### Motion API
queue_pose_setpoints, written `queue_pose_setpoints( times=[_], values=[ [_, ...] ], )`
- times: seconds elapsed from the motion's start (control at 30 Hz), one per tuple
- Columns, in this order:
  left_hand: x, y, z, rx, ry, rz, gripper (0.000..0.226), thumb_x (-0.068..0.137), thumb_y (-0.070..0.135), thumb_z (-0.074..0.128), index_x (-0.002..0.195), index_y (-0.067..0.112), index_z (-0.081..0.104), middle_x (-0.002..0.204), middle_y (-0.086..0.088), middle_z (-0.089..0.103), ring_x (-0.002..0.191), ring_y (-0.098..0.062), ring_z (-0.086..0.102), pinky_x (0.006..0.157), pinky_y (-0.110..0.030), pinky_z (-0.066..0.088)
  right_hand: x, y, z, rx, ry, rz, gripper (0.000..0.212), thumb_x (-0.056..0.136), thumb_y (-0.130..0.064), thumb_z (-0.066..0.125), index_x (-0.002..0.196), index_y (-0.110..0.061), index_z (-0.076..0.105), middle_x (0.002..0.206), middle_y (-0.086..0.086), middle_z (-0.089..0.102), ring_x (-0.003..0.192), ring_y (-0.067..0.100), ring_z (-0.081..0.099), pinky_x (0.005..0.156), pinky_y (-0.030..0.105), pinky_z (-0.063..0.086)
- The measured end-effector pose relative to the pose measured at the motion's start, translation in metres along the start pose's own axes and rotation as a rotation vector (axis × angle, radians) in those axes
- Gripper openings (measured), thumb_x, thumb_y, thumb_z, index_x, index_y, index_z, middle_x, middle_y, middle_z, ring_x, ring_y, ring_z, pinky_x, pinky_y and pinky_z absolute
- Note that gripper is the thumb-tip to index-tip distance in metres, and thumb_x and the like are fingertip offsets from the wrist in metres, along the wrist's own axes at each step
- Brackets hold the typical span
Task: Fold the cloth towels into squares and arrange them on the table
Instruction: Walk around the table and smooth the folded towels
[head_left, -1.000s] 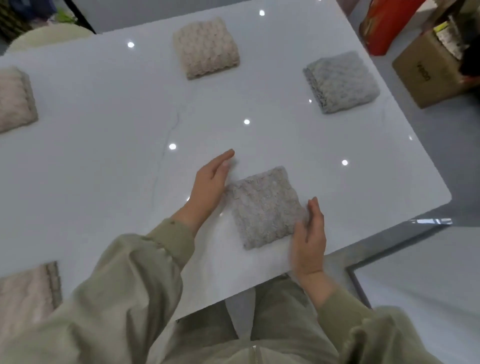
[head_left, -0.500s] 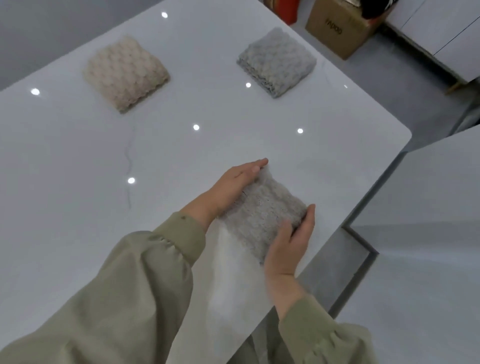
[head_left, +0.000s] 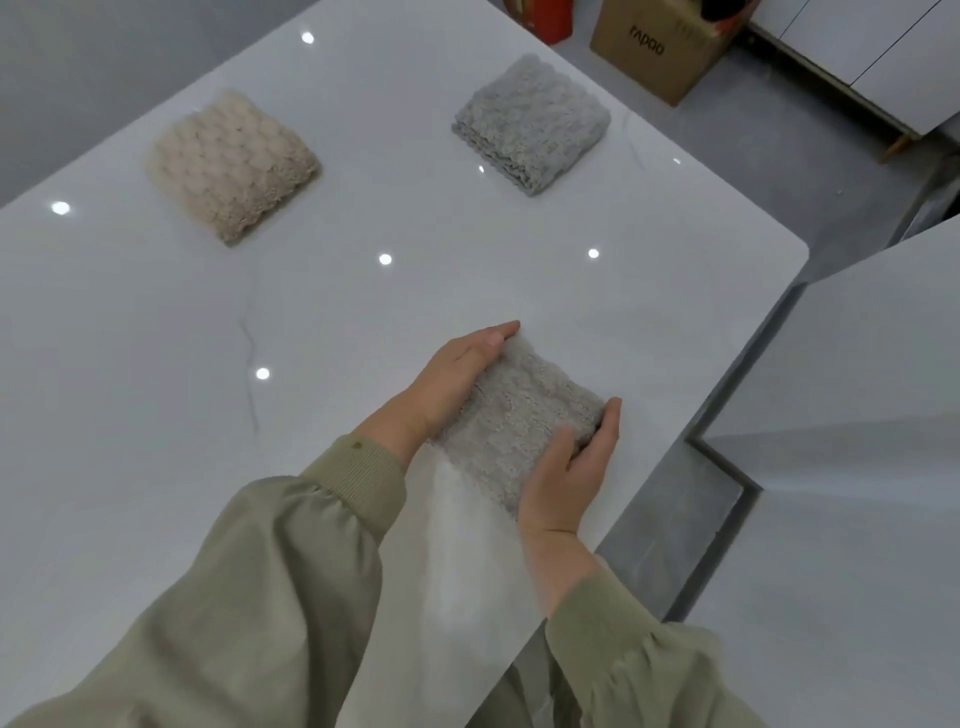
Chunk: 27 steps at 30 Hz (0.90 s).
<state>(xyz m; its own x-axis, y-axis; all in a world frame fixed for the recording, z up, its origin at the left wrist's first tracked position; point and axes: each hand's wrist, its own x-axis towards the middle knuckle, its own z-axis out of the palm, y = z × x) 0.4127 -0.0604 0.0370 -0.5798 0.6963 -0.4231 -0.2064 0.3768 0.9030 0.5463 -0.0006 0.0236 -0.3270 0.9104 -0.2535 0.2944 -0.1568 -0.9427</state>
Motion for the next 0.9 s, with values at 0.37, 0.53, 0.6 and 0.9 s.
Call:
queue_pose_setpoints(
  times=[0.37, 0.53, 0.6, 0.9],
  values=[
    [-0.048, -0.001, -0.009, 1.092, 0.334, 0.356, 0.062, 0.092, 0.042, 0.029, 0.148, 0.015, 0.027, 0.157, -0.009, 0.018, 0.146, -0.025, 0.007, 0.116, -0.044, 0.006, 0.013, -0.015, -0.047, -0.826, -0.357, -0.418, 0.060, 0.094, -0.031, 0.038, 0.148, -0.011, 0.020, 0.159, 0.005, 0.006, 0.146, 0.016, -0.002, 0.119, 0.035, -0.002],
    [-0.091, -0.006, 0.012, 1.307, 0.405, 0.232, 0.066, 0.091, 0.049, 0.022, 0.150, 0.019, 0.016, 0.158, -0.010, 0.007, 0.146, -0.029, -0.001, 0.113, -0.051, 0.000, 0.004, -0.036, -0.055, -1.242, -0.483, -0.776, 0.071, 0.085, -0.042, 0.025, 0.147, -0.006, 0.024, 0.158, 0.014, 0.011, 0.146, 0.027, 0.002, 0.115, 0.048, -0.002],
    [-0.112, -0.011, 0.021, 1.313, 0.456, 0.169, 0.067, 0.092, 0.051, 0.020, 0.150, 0.020, 0.014, 0.159, -0.010, 0.006, 0.146, -0.029, -0.002, 0.113, -0.051, -0.002, -0.002, -0.043, -0.060, -1.332, -0.534, -0.832, 0.073, 0.086, -0.045, 0.022, 0.149, -0.008, 0.019, 0.159, 0.012, 0.004, 0.146, 0.026, -0.005, 0.114, 0.047, -0.007],
    [-0.219, -0.037, 0.079, 1.248, 0.620, -0.149, 0.068, 0.097, 0.047, 0.028, 0.151, 0.020, -0.003, 0.158, -0.007, -0.012, 0.144, -0.028, -0.018, 0.113, -0.051, -0.009, -0.066, -0.041, -0.079, -1.353, -0.758, -1.053, 0.069, 0.092, -0.042, 0.034, 0.150, -0.009, 0.015, 0.159, 0.013, -0.001, 0.146, 0.027, -0.010, 0.116, 0.051, -0.003]
  ],
)
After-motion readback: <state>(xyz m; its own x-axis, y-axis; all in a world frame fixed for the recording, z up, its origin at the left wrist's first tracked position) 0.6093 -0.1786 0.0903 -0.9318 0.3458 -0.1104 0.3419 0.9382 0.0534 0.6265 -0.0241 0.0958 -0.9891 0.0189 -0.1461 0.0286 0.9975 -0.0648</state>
